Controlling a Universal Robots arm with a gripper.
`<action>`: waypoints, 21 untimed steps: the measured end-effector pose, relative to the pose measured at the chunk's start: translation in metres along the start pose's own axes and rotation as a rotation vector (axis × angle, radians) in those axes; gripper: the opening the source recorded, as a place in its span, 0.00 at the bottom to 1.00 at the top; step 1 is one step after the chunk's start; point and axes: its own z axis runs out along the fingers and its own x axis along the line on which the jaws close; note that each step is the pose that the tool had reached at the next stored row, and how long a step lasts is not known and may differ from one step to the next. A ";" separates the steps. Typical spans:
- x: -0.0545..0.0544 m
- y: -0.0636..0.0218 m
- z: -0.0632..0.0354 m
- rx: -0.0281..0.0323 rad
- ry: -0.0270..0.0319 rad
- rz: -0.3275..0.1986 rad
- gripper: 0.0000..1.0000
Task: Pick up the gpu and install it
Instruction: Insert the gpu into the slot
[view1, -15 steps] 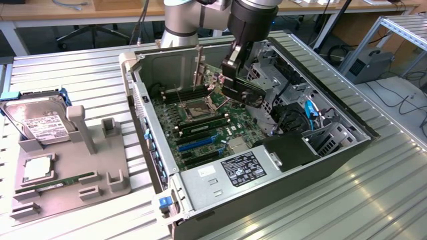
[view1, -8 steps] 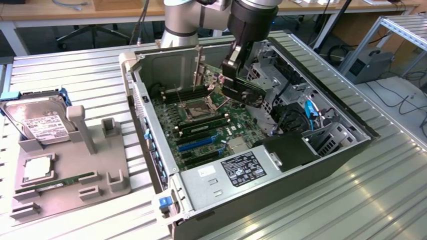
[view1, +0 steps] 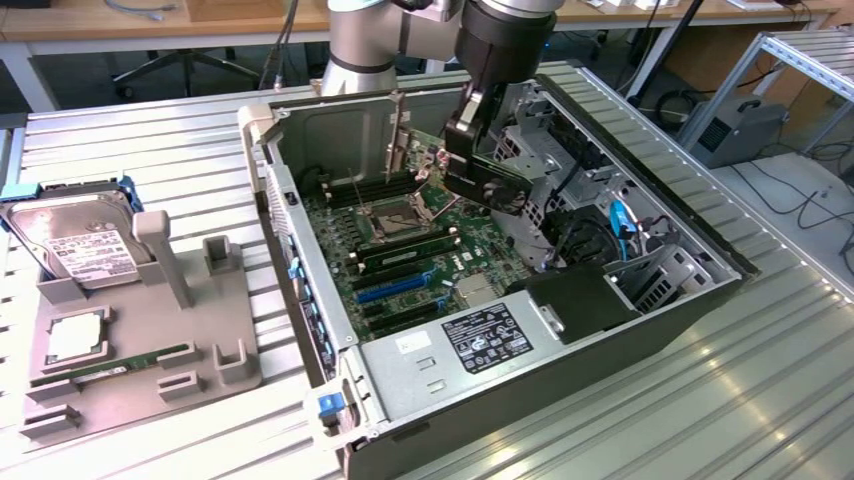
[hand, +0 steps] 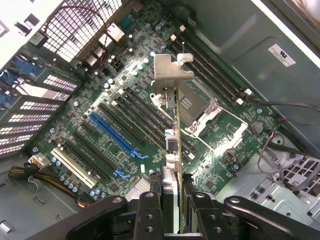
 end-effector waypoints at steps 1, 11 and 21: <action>0.000 0.0000 0.0000 0.0000 0.0000 -0.001 0.27; 0.000 0.0000 0.0001 -0.0003 0.0004 -0.012 0.27; 0.000 0.0000 0.0002 -0.0005 0.0008 -0.022 0.27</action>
